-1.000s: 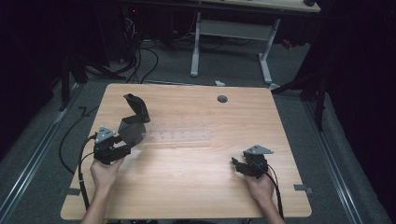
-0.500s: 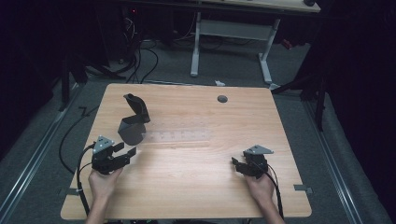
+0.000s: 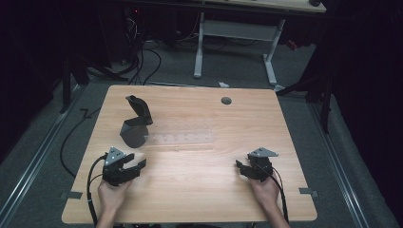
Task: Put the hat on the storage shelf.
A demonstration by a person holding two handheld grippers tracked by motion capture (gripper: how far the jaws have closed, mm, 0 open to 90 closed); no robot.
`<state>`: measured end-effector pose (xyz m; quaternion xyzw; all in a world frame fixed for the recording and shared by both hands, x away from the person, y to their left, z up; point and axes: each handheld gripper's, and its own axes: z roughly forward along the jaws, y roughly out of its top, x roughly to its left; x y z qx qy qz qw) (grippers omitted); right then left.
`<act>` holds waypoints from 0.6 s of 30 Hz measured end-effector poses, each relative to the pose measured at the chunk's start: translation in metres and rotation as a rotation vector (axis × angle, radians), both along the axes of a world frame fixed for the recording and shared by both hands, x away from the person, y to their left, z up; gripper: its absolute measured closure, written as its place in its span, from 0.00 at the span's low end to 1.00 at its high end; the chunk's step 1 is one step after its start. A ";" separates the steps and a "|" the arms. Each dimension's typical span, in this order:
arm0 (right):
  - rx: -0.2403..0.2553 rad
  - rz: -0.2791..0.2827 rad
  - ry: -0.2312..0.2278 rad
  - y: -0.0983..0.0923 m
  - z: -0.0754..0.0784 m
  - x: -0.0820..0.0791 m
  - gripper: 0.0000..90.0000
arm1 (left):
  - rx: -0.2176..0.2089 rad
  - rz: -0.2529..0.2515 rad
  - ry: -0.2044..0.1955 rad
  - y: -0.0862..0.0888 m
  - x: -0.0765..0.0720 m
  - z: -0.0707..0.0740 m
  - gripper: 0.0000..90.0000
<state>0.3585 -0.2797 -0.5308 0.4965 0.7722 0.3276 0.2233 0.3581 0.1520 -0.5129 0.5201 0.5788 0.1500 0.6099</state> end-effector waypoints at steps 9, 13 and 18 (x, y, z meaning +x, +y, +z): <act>0.000 0.000 0.000 0.000 0.000 0.000 0.45 | 0.068 -0.041 0.026 -0.017 0.001 -0.013 0.47; 0.000 0.000 0.000 0.000 0.000 0.000 0.45 | 0.106 -0.054 0.029 -0.026 0.003 -0.020 0.47; 0.000 0.000 0.000 0.000 0.000 0.000 0.45 | 0.158 -0.062 0.049 -0.035 0.006 -0.029 0.46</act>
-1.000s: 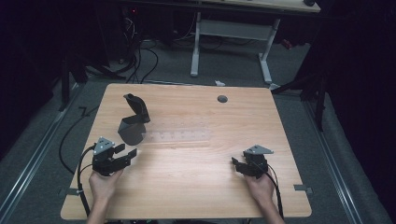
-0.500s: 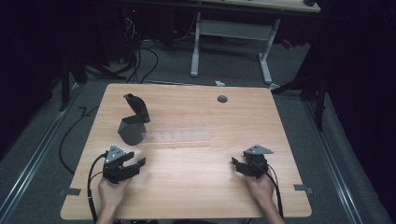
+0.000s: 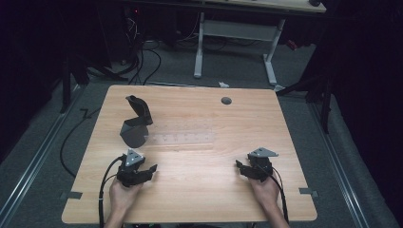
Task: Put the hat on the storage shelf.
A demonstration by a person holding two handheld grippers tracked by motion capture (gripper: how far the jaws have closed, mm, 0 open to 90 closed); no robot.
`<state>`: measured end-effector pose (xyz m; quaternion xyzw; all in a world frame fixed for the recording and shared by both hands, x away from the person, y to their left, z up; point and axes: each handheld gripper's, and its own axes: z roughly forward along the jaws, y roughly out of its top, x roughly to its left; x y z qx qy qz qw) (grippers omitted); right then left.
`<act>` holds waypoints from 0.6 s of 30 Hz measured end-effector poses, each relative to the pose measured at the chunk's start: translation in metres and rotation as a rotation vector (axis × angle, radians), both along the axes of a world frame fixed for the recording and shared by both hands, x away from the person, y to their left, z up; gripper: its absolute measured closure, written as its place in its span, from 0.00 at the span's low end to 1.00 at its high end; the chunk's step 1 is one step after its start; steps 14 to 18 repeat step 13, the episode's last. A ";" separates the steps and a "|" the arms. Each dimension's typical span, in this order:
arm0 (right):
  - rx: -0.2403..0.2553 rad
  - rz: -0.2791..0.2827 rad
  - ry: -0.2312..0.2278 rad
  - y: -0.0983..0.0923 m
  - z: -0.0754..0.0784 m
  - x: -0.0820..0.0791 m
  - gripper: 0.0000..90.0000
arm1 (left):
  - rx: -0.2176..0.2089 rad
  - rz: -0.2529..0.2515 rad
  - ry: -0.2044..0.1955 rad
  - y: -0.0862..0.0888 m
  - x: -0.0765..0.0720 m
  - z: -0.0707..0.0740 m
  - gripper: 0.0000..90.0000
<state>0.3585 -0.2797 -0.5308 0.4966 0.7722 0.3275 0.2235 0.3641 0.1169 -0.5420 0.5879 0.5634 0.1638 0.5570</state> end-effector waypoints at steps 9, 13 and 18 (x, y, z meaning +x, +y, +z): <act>0.000 -0.001 0.000 0.000 0.000 0.000 0.45 | 0.033 0.009 -0.018 -0.005 0.001 -0.004 0.42; 0.000 -0.001 0.000 0.000 0.000 0.000 0.45 | 0.035 0.012 -0.017 -0.005 0.001 -0.005 0.41; 0.000 -0.001 0.000 0.000 0.000 0.000 0.45 | 0.035 0.012 -0.017 -0.005 0.001 -0.005 0.41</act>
